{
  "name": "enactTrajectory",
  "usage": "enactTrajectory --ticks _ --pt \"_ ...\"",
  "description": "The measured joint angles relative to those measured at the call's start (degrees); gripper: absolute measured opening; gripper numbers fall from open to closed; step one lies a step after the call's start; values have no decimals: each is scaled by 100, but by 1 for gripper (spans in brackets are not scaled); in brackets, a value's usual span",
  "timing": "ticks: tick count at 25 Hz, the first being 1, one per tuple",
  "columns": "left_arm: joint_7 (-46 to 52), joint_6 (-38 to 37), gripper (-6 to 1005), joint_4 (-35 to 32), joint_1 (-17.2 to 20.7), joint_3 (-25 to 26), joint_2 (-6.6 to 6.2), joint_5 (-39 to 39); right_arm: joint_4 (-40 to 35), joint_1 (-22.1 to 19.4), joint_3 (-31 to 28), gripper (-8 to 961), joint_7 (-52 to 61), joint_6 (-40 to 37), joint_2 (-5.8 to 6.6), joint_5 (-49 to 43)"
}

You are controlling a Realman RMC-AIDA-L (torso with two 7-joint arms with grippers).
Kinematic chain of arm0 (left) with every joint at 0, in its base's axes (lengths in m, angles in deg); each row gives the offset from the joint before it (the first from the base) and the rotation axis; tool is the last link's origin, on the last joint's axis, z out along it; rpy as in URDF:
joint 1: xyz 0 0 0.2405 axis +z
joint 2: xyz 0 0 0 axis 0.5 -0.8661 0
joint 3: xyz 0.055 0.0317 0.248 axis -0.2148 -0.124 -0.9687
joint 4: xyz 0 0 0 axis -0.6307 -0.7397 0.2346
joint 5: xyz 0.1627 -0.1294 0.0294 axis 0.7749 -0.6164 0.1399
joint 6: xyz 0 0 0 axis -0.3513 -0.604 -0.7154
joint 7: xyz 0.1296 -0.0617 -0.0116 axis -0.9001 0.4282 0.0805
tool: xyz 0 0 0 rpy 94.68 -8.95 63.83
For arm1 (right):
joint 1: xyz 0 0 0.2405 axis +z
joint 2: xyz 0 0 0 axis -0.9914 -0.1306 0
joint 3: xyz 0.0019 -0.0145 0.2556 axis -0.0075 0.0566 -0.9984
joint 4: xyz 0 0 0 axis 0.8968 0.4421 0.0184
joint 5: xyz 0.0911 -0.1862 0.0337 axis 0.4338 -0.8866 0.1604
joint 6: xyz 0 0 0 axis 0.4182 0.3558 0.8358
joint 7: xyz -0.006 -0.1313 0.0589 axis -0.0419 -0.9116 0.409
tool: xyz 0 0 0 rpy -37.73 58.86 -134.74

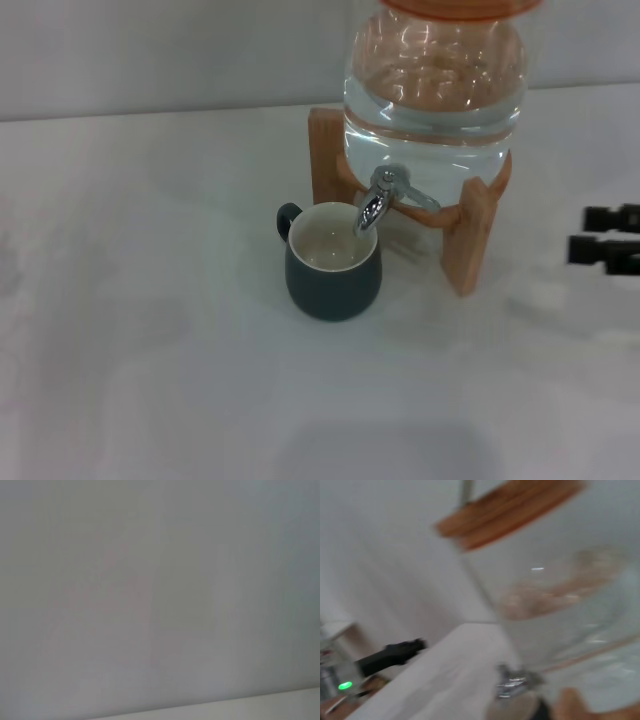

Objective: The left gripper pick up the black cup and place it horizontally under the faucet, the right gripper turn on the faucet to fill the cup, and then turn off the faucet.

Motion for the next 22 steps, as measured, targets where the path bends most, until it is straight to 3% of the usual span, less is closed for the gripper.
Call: enactTrajectory --ticks 7,14,22 --pt "41 0 275 34 25 11 3 0 -64 110 916 840 102 -71 -4 415" --pt "34 1 275 -97 56 -6 10 13 119 136 1264 840 31 -495 -5 513" --pt "50 2 275 -337 310 -4 11 170 693 499 1592 840 -148 -1081 -8 498"
